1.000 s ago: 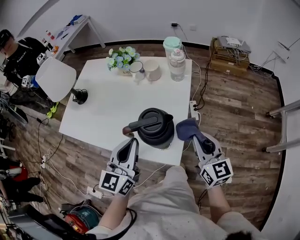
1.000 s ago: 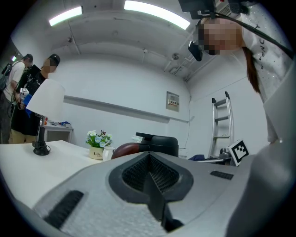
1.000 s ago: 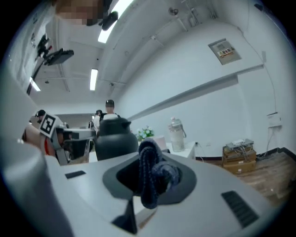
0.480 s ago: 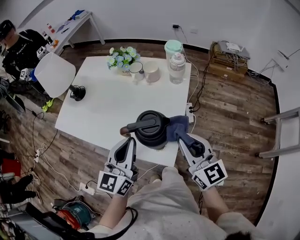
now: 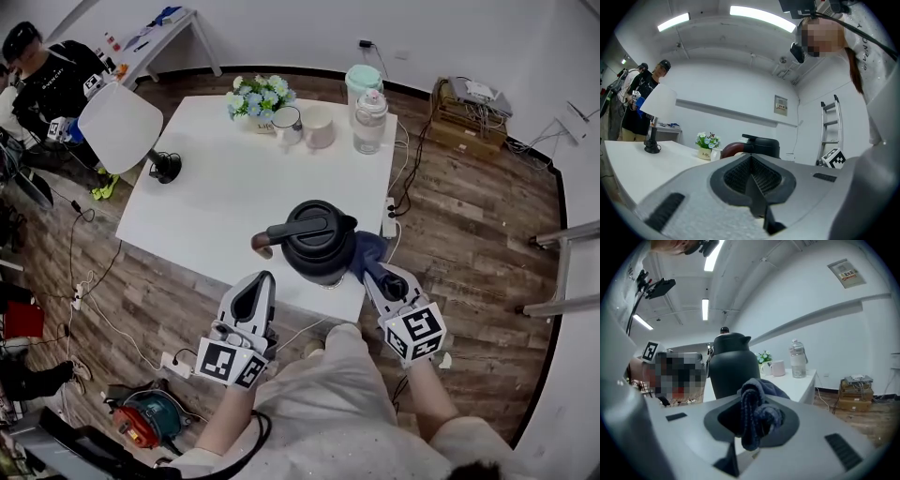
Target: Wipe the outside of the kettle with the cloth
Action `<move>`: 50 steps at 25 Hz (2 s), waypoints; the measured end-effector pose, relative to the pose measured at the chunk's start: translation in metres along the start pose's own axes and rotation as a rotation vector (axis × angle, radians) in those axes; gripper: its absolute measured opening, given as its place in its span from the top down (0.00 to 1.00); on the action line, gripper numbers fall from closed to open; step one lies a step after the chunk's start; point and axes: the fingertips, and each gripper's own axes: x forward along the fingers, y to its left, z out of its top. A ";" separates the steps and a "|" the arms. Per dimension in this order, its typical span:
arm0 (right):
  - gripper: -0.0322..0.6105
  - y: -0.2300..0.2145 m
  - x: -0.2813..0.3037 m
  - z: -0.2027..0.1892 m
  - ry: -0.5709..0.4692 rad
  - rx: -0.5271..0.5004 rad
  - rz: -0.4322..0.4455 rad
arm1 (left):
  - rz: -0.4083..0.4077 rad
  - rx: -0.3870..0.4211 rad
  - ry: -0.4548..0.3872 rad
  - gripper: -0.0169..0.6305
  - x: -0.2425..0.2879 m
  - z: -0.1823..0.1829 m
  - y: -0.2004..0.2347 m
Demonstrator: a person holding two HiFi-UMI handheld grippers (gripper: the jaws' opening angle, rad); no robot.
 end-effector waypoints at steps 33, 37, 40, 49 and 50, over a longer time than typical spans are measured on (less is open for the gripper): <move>0.85 -0.020 0.044 0.130 -0.011 -0.069 0.558 | 0.059 0.033 -0.040 0.96 0.019 0.013 0.015; 0.85 -0.027 0.056 0.106 0.065 -0.037 0.595 | 0.086 0.033 -0.062 0.96 0.025 0.009 0.018; 0.85 -0.031 0.064 0.087 0.130 -0.033 0.617 | 0.104 0.039 -0.078 0.96 0.029 0.007 0.022; 0.85 -0.033 0.077 0.022 0.342 -0.017 0.665 | 0.139 0.034 -0.095 0.96 0.026 0.001 0.029; 0.85 -0.033 0.078 0.016 0.365 -0.022 0.668 | 0.143 0.038 -0.100 0.96 0.024 0.001 0.030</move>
